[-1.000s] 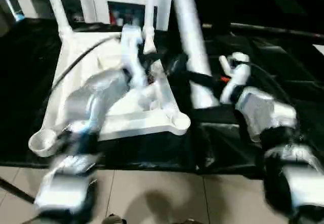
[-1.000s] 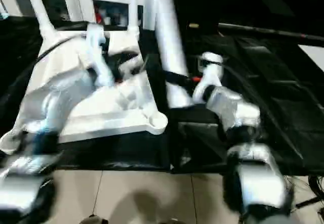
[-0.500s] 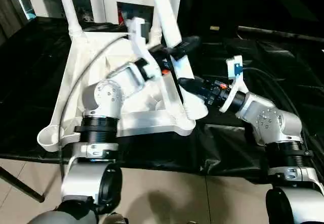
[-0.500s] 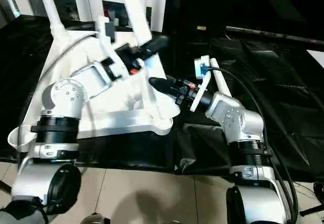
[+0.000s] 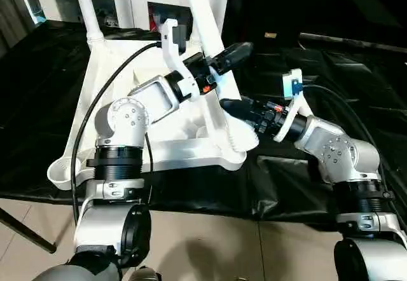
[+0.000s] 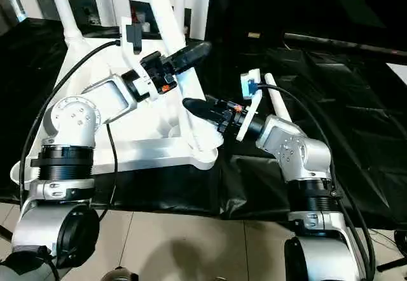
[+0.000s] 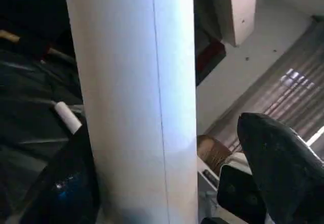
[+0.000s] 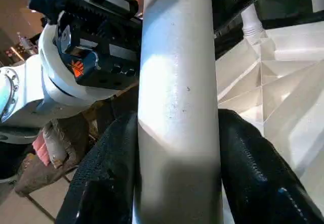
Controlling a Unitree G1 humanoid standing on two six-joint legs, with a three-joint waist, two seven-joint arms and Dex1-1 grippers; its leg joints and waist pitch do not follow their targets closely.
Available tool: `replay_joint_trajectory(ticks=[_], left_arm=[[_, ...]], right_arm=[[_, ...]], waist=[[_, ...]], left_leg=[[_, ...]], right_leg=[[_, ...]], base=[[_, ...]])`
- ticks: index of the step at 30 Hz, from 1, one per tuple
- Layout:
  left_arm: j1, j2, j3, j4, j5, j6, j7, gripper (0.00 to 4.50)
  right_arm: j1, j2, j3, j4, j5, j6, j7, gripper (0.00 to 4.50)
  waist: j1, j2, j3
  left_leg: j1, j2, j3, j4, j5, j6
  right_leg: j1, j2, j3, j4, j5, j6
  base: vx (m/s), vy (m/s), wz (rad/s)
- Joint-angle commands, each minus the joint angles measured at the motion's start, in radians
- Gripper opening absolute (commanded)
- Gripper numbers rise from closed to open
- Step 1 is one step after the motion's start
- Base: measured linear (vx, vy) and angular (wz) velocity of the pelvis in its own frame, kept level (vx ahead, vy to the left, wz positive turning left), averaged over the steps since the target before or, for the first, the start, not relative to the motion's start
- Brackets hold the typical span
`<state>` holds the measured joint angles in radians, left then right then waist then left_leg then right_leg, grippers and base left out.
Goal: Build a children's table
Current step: Pick table leg
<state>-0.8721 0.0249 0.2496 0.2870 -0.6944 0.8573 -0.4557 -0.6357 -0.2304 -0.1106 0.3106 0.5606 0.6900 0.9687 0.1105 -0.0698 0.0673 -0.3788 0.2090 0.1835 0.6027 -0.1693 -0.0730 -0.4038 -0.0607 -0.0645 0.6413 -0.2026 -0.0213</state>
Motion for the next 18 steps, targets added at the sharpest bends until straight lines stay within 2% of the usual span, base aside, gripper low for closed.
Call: replay_joint_trajectory(ticks=[1, 8, 13, 17, 18], left_arm=[[-0.009, -0.005, -0.019, -0.04, -0.008, 0.005, 0.0, 3.71], [-0.006, -0.004, -0.038, -0.049, 0.018, -0.012, 0.015, 3.12], [-0.001, 0.001, -0.055, -0.049, 0.049, -0.036, 0.037, 2.77], [-0.005, 0.008, -0.08, -0.063, 0.092, -0.067, 0.055, 2.4], [-0.005, 0.009, -0.087, -0.068, 0.099, -0.069, 0.057, 2.29]], right_arm=[[0.008, -0.009, -0.004, -0.013, -0.007, 0.011, -0.034, 1.88], [0.01, -0.013, 0.003, -0.021, -0.016, 0.005, -0.052, 1.88], [0.011, -0.015, 0.019, -0.035, -0.034, -0.011, -0.066, 1.88], [0.016, -0.02, 0.053, -0.062, -0.074, -0.028, -0.086, 1.88], [0.018, -0.02, 0.061, -0.067, -0.087, -0.037, -0.096, 2.44]], waist=[[0.0, -0.001, -0.08], [0.0, -0.001, -0.081], [0.0, 0.0, -0.08], [0.0, 0.001, -0.081], [0.0, 0.003, -0.082]], left_leg=[[0.015, 0.02, -0.006, -0.058, -0.073, 0.021], [0.014, 0.021, -0.006, -0.058, -0.059, 0.025], [0.014, 0.021, -0.007, -0.059, -0.067, 0.017], [0.014, 0.022, -0.008, -0.059, -0.058, 0.01], [0.015, 0.023, -0.009, -0.059, -0.057, 0.009]], right_leg=[[0.063, -0.073, 0.048, -0.076, -0.06, -0.192], [0.064, -0.073, 0.047, -0.074, -0.03, -0.197], [0.065, -0.074, 0.047, -0.076, -0.045, -0.19], [0.065, -0.073, 0.047, -0.073, -0.027, -0.184], [0.065, -0.074, 0.047, -0.072, -0.023, -0.182]], base=[[0.0, 0.0, 0.0], [0.0, 0.0, 0.0], [0.0, 0.0, 0.0], [0.0, 0.0, 0.0], [0.0, 0.0, 0.0]])
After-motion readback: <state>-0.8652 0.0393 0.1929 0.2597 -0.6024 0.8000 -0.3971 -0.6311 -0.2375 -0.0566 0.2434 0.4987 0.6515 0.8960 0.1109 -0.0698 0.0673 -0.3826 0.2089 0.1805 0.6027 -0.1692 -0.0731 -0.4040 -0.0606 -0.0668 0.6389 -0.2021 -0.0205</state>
